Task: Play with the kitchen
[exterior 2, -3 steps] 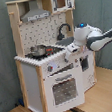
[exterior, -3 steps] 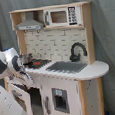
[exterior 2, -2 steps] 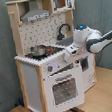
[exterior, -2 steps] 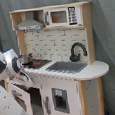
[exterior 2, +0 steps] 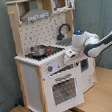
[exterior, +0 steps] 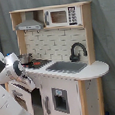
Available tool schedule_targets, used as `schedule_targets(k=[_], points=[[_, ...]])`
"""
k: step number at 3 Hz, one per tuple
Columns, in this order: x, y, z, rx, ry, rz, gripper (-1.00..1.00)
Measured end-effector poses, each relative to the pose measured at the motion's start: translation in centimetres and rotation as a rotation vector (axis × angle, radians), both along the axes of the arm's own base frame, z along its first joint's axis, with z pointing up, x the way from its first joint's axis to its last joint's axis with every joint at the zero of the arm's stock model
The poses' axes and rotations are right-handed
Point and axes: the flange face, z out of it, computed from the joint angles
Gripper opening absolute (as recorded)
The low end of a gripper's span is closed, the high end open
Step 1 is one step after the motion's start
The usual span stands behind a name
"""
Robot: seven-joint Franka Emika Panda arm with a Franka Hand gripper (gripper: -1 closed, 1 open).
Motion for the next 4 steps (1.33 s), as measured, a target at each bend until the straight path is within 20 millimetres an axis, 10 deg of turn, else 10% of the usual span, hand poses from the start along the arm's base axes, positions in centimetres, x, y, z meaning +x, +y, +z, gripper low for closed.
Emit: schedule_targets(k=[4], points=[[-1.4, 2.3, -5.0, 0.063, 0.076, -0.122, -1.0]])
